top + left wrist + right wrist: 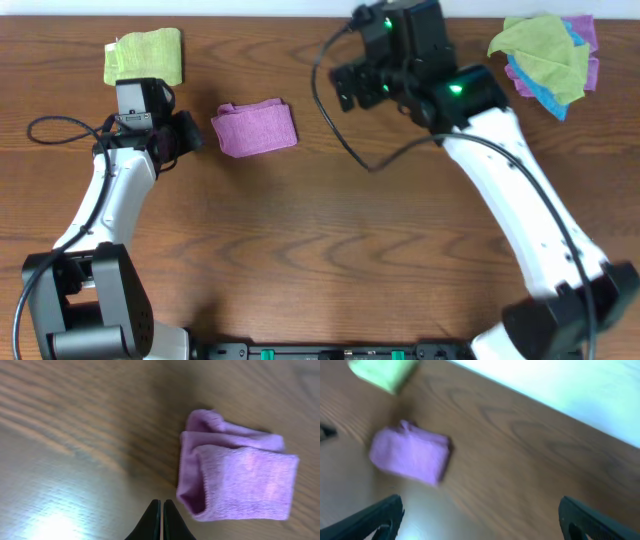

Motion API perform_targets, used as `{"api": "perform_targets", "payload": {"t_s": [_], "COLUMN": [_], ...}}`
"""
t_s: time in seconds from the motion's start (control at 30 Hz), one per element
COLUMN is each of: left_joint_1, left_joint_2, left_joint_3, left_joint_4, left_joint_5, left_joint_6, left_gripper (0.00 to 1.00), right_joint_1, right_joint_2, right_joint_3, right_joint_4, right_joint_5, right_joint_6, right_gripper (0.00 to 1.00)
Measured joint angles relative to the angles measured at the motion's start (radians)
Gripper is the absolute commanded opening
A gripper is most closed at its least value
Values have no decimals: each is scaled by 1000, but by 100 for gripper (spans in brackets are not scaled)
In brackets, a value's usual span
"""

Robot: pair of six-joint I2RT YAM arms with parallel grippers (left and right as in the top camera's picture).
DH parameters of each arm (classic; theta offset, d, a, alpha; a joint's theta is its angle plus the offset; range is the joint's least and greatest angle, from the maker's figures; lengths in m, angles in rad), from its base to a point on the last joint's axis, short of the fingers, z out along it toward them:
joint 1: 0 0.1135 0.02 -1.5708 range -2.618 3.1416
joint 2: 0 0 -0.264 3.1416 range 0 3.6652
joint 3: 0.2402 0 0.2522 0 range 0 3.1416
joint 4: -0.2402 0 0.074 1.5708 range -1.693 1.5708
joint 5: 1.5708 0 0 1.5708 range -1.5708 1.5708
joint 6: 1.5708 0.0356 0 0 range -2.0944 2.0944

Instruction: Fold the cloth

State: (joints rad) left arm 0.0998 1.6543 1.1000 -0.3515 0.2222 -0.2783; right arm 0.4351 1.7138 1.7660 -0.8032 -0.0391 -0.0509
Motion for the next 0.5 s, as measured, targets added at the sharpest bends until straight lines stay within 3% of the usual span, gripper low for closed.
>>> {"api": "perform_targets", "payload": {"t_s": [0.03,0.13,0.17,0.2,0.33,0.5], "left_joint_1": [0,0,0,0,0,0], "left_joint_2": [6,52,79,105,183,227], "left_joint_3": [0,0,0,0,-1,-7], "left_joint_4": [9,26,31,35,79,172], "left_joint_5": [13,49,64,77,160,301], "left_joint_6": [2,2,-7,3,0,-14], "left_gripper": [31,53,70,77,89,93], "right_joint_1": [1,1,1,0,-14,-72], "right_joint_2": [-19,-72,-91,-102,-138,-220], "right_joint_3": [0,0,0,0,0,0], "right_joint_4": [-31,-142,-190,-215,-282,-296], "right_joint_5": [28,119,151,171,208,224], "right_joint_6": [-15,-56,-70,-76,-93,-104], "right_gripper": [99,99,99,99,99,99]}}
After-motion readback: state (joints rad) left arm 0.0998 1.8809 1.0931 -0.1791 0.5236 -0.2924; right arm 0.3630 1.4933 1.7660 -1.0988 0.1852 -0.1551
